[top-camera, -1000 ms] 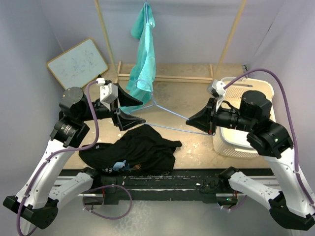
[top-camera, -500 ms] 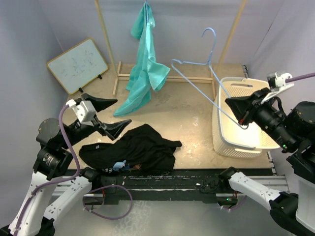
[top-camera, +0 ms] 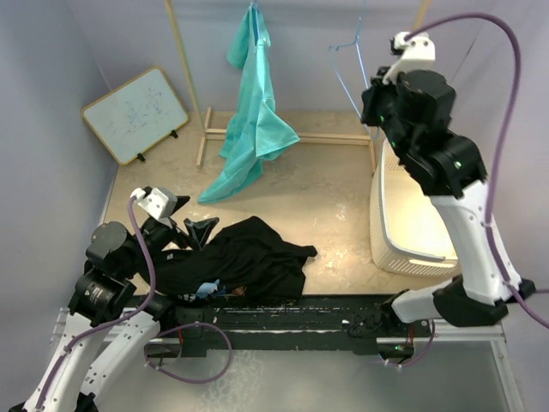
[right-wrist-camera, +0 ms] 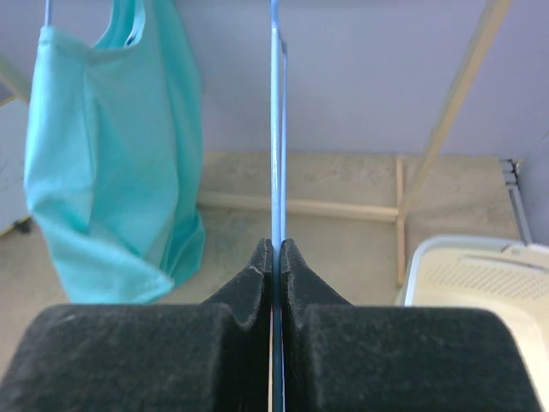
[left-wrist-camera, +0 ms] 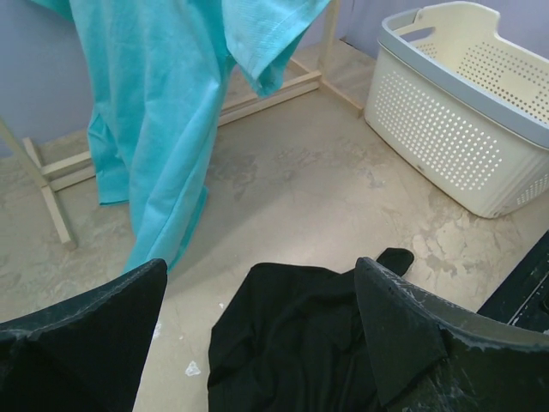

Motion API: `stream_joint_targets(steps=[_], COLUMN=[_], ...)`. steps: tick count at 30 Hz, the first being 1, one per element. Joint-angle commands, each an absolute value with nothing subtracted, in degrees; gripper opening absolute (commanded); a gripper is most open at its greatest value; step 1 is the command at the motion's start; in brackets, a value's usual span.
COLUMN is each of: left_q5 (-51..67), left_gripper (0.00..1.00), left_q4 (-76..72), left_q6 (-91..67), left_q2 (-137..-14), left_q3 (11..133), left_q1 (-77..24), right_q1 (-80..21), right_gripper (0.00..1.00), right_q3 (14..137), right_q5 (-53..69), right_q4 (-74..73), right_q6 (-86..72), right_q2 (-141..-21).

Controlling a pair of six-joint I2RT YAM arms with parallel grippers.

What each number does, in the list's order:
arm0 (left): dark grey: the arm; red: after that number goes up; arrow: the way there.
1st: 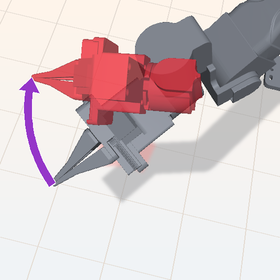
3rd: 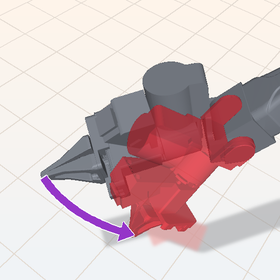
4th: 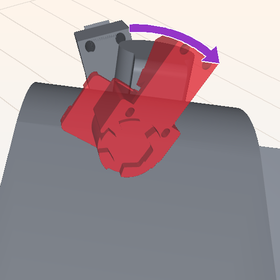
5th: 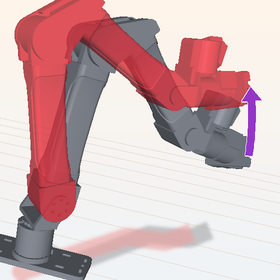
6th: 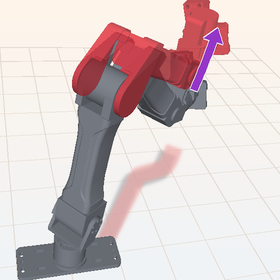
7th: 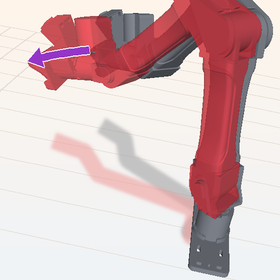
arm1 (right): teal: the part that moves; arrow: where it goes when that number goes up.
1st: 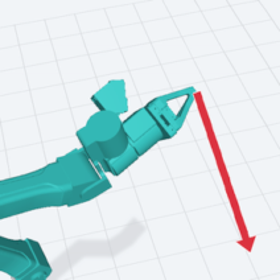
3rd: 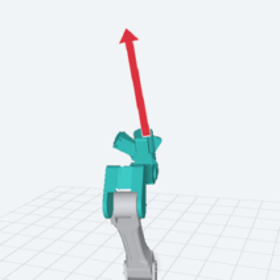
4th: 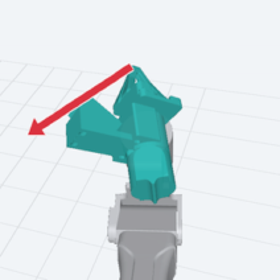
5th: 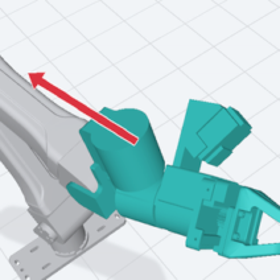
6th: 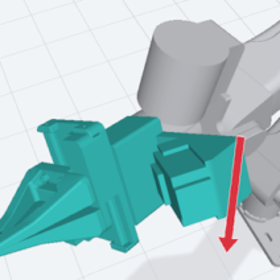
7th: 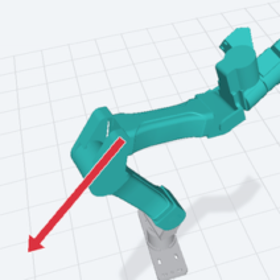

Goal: Remove the t-shirt from the hanger

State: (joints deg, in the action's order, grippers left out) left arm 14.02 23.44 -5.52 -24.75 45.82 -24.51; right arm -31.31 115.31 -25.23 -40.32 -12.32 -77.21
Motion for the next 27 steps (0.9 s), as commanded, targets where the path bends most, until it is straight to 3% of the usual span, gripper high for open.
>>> stream_joint_targets(steps=[1, 9, 20, 27], left_q5=[11.21, 9.98, 8.85, 8.83], left_gripper=[0.92, 0.90, 0.90, 0.89], left_q4=[22.90, 23.88, 23.65, 23.65], left_q6=[-6.73, -7.33, -7.56, -7.50], left_q2=[-23.26, -22.34, -21.85, -22.06], left_q3=[45.90, 45.69, 45.38, 45.18], left_q1=[-24.61, -24.60, -24.61, -24.61], right_q1=[-30.95, -27.00, -18.94, -18.85], right_gripper=[0.00, 0.00, 0.00, 0.00], right_q3=[121.30, 126.52, 136.05, 131.91], right_q5=[-32.60, -33.13, -21.30, -15.76], right_q4=[-27.21, -16.99, -22.03, -23.17], right_q6=[-7.81, -5.11, -9.39, -10.02], right_q2=[-81.83, -90.49, -100.72, -100.67])
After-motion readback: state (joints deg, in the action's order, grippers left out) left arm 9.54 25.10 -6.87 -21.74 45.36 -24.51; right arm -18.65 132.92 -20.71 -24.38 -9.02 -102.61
